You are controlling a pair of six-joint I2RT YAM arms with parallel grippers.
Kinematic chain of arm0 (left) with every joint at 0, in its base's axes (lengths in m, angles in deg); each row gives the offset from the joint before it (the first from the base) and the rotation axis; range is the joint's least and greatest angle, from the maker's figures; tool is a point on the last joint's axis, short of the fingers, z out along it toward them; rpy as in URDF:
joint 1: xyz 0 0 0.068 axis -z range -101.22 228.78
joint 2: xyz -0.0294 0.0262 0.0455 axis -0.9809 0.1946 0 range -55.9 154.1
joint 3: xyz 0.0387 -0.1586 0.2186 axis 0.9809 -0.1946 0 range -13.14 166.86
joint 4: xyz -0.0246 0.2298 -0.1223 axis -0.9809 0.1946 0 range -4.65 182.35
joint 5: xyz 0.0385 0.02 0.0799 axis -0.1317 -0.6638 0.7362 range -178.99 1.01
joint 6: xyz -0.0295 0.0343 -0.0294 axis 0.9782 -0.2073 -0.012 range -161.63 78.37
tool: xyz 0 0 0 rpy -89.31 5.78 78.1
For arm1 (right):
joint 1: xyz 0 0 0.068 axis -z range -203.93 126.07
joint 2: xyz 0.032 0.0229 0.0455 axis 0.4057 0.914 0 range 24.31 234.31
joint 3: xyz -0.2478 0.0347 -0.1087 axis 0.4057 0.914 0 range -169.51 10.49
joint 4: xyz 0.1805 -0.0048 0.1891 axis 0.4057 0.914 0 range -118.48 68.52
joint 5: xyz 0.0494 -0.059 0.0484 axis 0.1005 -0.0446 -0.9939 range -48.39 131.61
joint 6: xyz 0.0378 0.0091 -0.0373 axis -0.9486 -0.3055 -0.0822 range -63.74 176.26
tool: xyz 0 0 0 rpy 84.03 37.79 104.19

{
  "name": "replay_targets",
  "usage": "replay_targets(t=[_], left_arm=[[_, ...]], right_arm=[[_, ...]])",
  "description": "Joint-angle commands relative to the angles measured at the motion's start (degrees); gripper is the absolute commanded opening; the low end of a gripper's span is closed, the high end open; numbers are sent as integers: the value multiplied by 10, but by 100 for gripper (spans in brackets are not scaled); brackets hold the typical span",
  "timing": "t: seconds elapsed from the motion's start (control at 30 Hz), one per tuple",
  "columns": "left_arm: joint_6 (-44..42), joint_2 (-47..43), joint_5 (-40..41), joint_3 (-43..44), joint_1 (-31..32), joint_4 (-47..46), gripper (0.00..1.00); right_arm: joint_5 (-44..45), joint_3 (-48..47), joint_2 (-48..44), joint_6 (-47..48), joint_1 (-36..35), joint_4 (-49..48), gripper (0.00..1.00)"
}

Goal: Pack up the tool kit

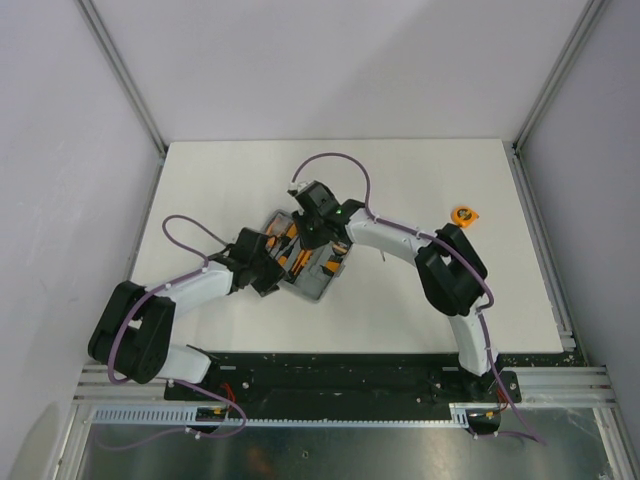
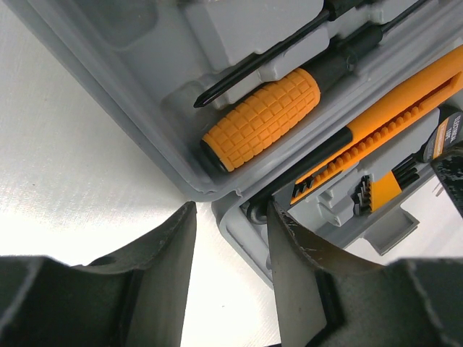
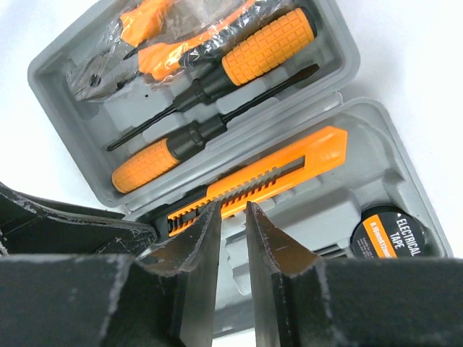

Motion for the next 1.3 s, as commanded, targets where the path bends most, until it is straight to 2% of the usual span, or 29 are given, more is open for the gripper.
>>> replay_targets(t=[0.0,0.1,0.27,0.47,0.63,0.77,0.9,1.1,1.27], left_arm=[[-27,19,30,-16,0,58,48],[-27,20,29,-18,0,58,47],[-23,22,26,-22,-3,58,41],[-20,30,21,-24,-4,54,33],[-19,41,16,-39,-3,35,22],[-20,54,22,-50,-1,23,19],[-35,51,46,-44,26,8,21],[-59,72,76,-1,94,0,30],[-60,75,90,-2,108,-5,40]], right_arm=[[-10,-21,20,7,-6,-5,25],[-11,-30,41,11,-8,4,22],[-10,-23,59,12,-11,15,18],[-7,33,64,10,-23,4,17],[7,78,72,17,-38,-13,16],[9,112,80,14,-43,-32,15],[9,132,78,9,-41,-39,15],[17,136,34,2,-21,-52,18],[16,87,11,10,-12,-43,22]])
